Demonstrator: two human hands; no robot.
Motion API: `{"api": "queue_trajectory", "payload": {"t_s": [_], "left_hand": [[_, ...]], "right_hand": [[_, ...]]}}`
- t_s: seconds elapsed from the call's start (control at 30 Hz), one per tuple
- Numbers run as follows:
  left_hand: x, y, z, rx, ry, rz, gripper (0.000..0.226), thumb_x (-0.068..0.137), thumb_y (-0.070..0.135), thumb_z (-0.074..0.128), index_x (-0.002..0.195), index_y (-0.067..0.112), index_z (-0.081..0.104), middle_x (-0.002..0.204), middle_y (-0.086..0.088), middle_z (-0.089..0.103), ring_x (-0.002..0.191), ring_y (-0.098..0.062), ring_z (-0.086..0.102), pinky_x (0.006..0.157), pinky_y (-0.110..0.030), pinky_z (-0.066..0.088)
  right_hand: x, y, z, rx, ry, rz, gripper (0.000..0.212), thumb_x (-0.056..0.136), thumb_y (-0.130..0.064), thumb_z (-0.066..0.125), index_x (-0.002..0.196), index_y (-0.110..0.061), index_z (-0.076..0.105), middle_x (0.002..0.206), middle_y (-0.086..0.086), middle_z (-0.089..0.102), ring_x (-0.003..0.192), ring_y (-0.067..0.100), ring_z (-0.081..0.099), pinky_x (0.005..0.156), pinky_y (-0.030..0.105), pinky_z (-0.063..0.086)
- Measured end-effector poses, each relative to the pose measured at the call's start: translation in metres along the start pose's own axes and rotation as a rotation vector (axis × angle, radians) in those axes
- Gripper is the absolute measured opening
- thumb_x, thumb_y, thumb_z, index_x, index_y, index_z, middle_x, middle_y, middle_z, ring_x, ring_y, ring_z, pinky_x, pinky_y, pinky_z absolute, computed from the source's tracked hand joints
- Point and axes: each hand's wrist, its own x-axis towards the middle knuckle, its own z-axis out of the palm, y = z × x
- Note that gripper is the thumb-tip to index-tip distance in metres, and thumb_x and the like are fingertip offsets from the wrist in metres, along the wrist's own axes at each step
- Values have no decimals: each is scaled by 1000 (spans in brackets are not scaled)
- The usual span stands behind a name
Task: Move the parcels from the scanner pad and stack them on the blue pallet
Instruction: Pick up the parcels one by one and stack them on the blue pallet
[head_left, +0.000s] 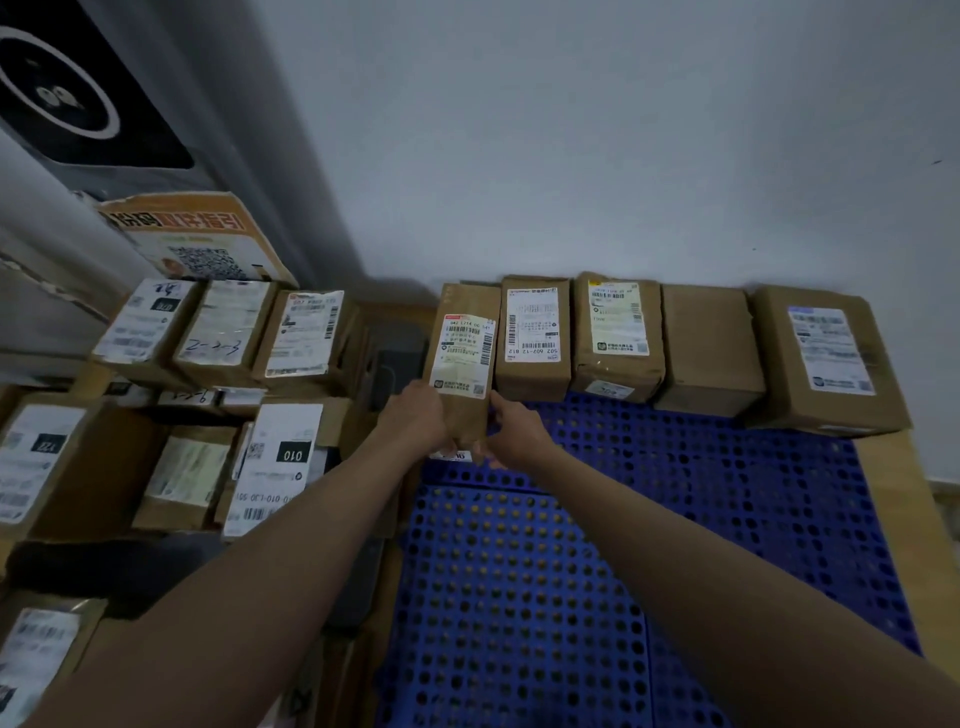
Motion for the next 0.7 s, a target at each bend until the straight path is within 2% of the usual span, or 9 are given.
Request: {"api": "queue_trajectory", "payload": {"t_s": [0.1,0.23,0.37,0.47,0.6,0.63,0.7], "left_hand": [[12,3,5,-11,-2,-26,88,62,28,90,133,4,42,130,-12,52,121,-31,52,90,-37,48],[22,6,9,-42,4,-22,88,62,28,90,131,3,43,130,-12,54,120,-31,54,90,-36,48],[30,6,11,-80,18,-30,88,61,28,91,130,3,43,129,-13,56,121,-33,53,90,-39,48],[32,6,13,-73,7,-19,89,59,28,92,129,3,43,128,-13,56,120,-33,54,89,-39,48],[32,4,12,-58,-2,-5,94,57,31,93,131,3,42,129,-13,55,120,-33,54,89,-39,49],[31,4,11,-43,-11,1,100,57,31,93,136,2,38,132,-14,53,122,-33,53,92,-40,47],[26,5,5,-4,-46,-3,122,59,29,92,150,-2,17,142,-17,45,131,-36,45,101,-42,43]], "right_hand": [[12,4,1,-28,13,2,79,83,-1,67,151,-18,31,133,15,57,103,36,63,86,50,55],[23,5,1,-47,46,-6,61,88,-9,64,144,-15,40,133,12,57,111,34,59,90,48,53],[31,4,4,-77,105,17,45,91,-9,55,135,-12,49,129,13,59,111,34,58,85,41,51],[37,6,8,-101,118,49,41,91,-6,54,131,-11,51,128,14,58,112,35,56,89,44,51],[39,6,13,-139,136,94,32,91,-4,53,123,-8,52,121,16,58,105,36,57,76,40,49],[38,4,14,-154,133,108,27,91,-4,52,118,-7,53,117,16,58,102,35,57,73,39,46],[34,1,12,-197,124,130,11,93,-9,53,104,-7,53,105,13,56,91,31,55,67,36,42]]}}
